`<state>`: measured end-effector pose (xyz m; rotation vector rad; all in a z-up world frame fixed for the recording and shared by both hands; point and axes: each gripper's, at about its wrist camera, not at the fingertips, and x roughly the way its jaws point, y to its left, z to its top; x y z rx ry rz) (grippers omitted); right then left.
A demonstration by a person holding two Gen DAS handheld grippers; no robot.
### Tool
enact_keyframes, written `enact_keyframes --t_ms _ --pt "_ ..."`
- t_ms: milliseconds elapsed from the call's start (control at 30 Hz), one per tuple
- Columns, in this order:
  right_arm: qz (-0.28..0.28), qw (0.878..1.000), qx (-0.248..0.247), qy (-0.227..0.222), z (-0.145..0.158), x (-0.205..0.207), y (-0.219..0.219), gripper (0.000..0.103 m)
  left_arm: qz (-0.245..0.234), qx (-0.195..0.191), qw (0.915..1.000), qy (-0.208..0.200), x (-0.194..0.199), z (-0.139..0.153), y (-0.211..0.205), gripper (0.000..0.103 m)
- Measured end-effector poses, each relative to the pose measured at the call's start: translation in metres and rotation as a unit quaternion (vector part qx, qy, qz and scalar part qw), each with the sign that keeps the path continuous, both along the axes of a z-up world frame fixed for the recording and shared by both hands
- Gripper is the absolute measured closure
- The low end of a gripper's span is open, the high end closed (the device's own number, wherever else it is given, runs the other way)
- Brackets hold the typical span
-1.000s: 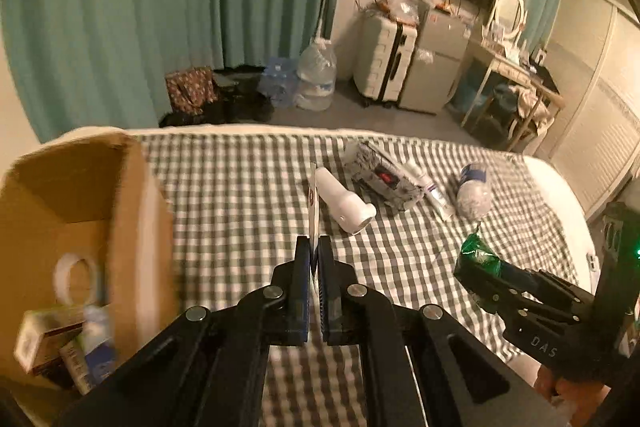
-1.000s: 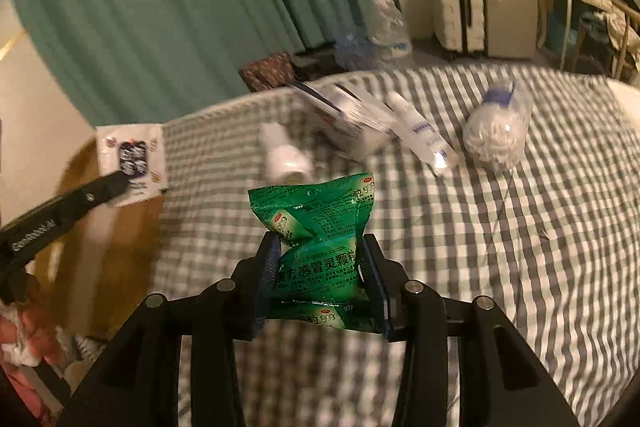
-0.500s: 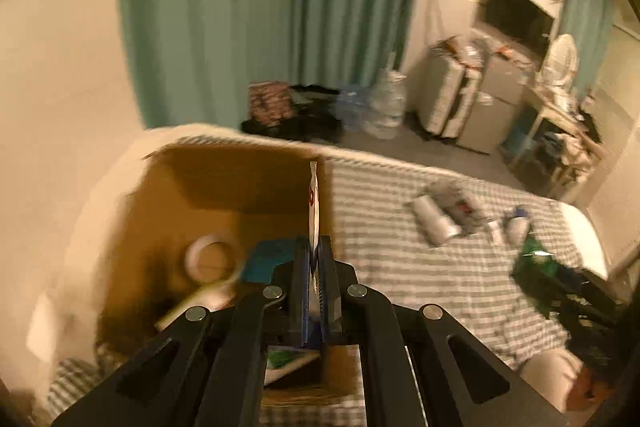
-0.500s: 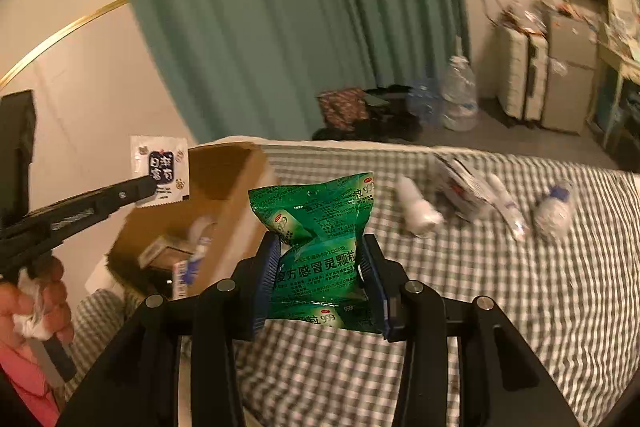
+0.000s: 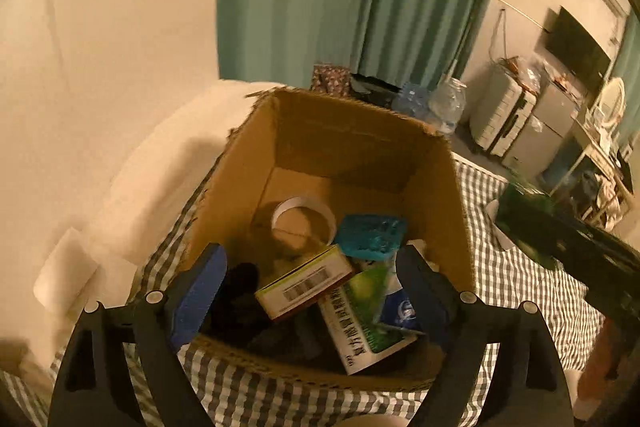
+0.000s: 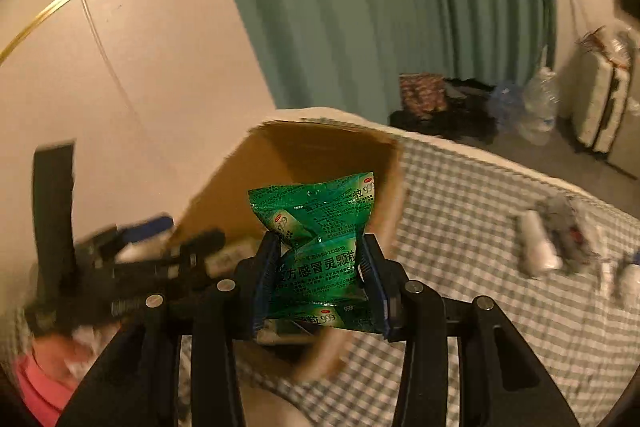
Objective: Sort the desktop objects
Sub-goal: 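Carry packet and sachet into the cardboard box and open both grippers, then withdraw both grippers from the box back over the bedspread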
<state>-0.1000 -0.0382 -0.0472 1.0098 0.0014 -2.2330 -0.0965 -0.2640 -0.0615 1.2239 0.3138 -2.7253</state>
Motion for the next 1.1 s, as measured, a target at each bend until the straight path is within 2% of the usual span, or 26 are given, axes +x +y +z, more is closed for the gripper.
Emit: enact_keyframes --t_ms 67,100,133,167,200,300,433,633,800,933,1100 --pt "0.009 1.0 0.013 0.003 -0.002 -0.005 -0.017 0.06 0.001 0.0 1.0 -0.002 0.0 -0.001 -0.003 0.012" --pt "0.009 1.0 0.021 0.005 -0.004 -0.008 -0.026 0.055 0.002 -0.002 1.0 -0.003 0.0 -0.002 -0.003 0.012" --pt "0.001 1.0 0.027 0.004 -0.006 -0.011 -0.031 0.033 0.002 -0.004 1.0 -0.003 0.0 -0.002 -0.002 0.01" --pt "-0.009 1.0 0.027 0.005 -0.006 -0.011 -0.032 0.025 0.002 -0.006 1.0 -0.005 0.0 -0.002 -0.002 0.009" --pt "-0.016 1.0 0.016 0.007 -0.005 -0.011 -0.031 0.023 0.003 -0.008 1.0 -0.005 0.0 -0.003 -0.002 0.008" --pt "-0.018 1.0 -0.012 0.003 -0.001 -0.011 -0.017 0.023 -0.005 -0.008 0.9999 -0.006 -0.001 -0.004 0.007 0.008" --pt "-0.049 0.999 -0.02 0.013 0.007 -0.007 0.014 0.023 -0.025 -0.01 0.9996 -0.007 -0.002 -0.003 0.032 0.008" --pt "-0.132 0.991 -0.014 0.019 0.011 -0.002 0.092 0.022 -0.074 -0.02 0.997 0.006 0.003 0.009 0.098 0.004" --pt "-0.206 0.978 0.014 0.029 0.01 0.006 0.163 0.018 -0.111 -0.026 0.9935 0.006 0.002 0.008 0.157 0.001" --pt "-0.254 0.966 0.037 0.029 0.001 0.014 0.224 0.015 -0.119 -0.014 0.9928 -0.005 -0.005 -0.001 0.202 0.0" --pt "-0.331 0.943 0.039 0.012 -0.024 0.018 0.295 0.009 -0.117 -0.024 0.9926 -0.019 -0.02 -0.021 0.254 0.0"
